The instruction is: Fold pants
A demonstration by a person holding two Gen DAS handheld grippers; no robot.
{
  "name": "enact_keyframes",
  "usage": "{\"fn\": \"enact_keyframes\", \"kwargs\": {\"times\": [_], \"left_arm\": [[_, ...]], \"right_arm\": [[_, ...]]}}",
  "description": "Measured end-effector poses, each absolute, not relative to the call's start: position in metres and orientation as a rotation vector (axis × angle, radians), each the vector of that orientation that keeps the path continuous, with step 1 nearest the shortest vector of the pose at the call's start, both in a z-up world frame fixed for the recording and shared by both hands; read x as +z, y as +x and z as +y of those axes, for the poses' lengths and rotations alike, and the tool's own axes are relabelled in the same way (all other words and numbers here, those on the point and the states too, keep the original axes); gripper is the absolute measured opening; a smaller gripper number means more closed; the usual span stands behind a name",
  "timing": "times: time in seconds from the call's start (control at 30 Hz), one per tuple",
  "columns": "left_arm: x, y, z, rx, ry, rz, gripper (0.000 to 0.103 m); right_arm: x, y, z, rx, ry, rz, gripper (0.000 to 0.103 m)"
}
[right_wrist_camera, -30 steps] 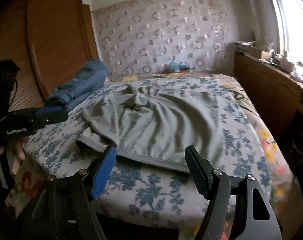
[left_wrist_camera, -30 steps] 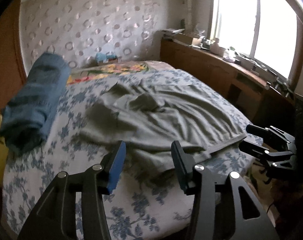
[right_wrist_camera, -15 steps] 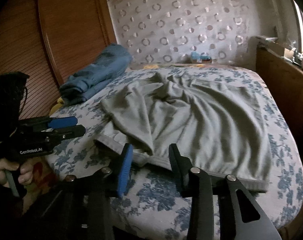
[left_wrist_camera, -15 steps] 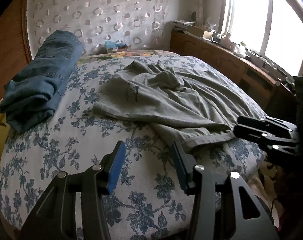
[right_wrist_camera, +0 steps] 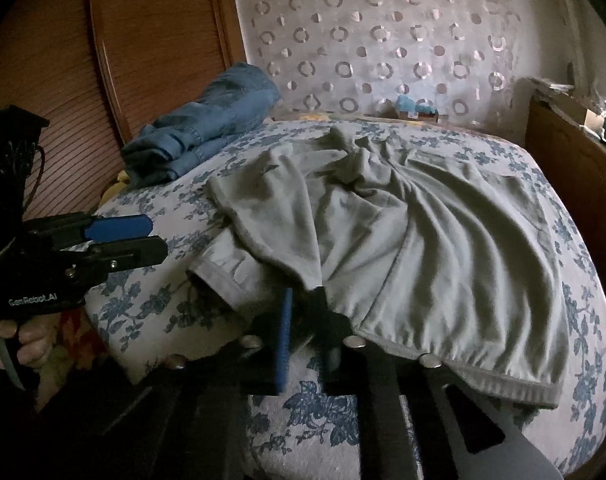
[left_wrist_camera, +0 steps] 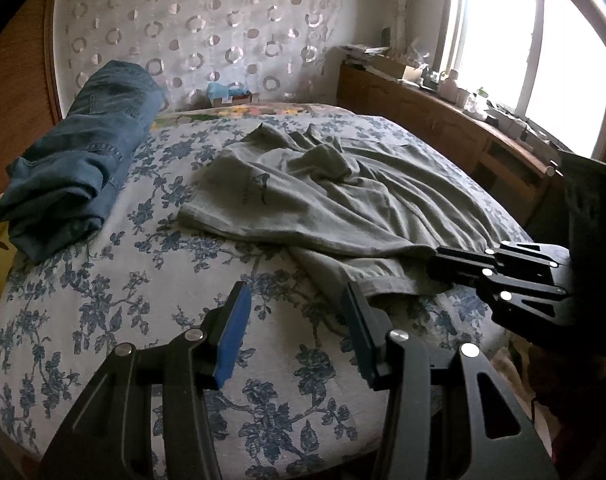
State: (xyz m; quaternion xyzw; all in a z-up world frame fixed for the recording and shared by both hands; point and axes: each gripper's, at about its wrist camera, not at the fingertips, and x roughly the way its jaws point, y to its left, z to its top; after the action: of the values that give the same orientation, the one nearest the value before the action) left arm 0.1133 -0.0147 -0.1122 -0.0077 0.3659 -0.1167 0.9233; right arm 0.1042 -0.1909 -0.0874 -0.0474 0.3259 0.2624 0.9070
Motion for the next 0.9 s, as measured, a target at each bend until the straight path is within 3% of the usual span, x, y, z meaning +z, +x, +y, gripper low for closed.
{"fn": "enact_keyframes", "kwargs": {"times": [0.4, 0.63, 0.7, 0.87, 0.9], "left_arm": [[-0.102, 0.116, -0.025, -0.257, -0.019, 0.723, 0.049], [-0.106, 0.119, -0.027, -0.256, -0.019, 0.738, 0.049], [-0.109, 0.12, -0.027, -0.254, -0.014, 0.747, 0.049], [-0.113, 0.117, -0.023, -0.246, -0.021, 0.75, 0.049], [-0.113, 0.116, -0.022, -0.244, -0.022, 0.751, 0.049]], "right_arm": [[-0.054, 0.094, -0.214, 0.509, -0.055, 0.518, 0.001], [-0.069, 0.09, -0.209, 0.563, -0.034, 0.565, 0.001], [-0.074, 0.092, -0.204, 0.552, -0.053, 0.573, 0.004], [-0.082, 0.1, -0.196, 0.558, -0.081, 0.62, 0.032], [-0.085, 0.101, -0.194, 0.558, -0.089, 0.631, 0.034]]}}
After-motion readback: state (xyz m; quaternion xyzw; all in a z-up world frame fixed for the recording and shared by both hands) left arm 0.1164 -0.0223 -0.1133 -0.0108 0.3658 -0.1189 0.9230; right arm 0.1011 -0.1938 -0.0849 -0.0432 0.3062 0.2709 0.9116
